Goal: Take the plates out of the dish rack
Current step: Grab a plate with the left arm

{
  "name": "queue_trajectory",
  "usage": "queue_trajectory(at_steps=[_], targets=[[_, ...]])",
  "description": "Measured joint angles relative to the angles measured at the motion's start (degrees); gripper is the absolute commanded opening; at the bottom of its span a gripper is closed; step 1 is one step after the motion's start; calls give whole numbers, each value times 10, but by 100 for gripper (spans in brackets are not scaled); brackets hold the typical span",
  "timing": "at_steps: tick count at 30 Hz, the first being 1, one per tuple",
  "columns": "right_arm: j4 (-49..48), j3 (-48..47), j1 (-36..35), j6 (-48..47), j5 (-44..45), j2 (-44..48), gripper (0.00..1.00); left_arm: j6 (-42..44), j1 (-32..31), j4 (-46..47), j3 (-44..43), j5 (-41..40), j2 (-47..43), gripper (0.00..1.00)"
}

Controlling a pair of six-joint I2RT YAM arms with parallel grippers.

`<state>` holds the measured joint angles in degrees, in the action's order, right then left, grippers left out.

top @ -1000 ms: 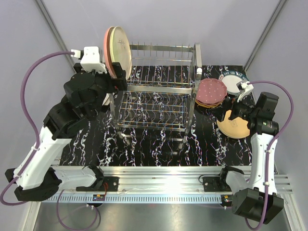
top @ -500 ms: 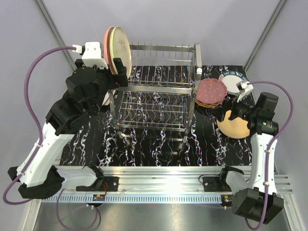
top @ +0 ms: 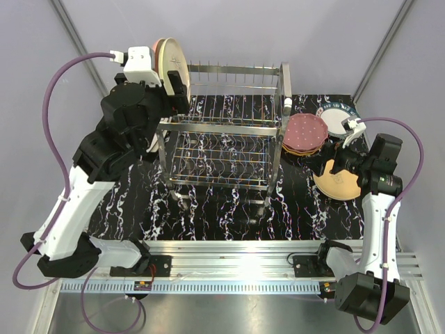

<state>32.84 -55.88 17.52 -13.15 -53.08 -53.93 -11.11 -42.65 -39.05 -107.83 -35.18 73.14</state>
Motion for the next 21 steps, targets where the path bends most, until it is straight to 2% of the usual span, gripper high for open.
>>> queue_trajectory(at_steps=[10, 21], targets=[[0, 1, 0, 0, 0, 3, 100, -11, 3, -3, -48, 16, 16, 73], [0, 1, 0, -1, 1, 4, 100, 0, 9, -16, -58, -1, 65, 70]])
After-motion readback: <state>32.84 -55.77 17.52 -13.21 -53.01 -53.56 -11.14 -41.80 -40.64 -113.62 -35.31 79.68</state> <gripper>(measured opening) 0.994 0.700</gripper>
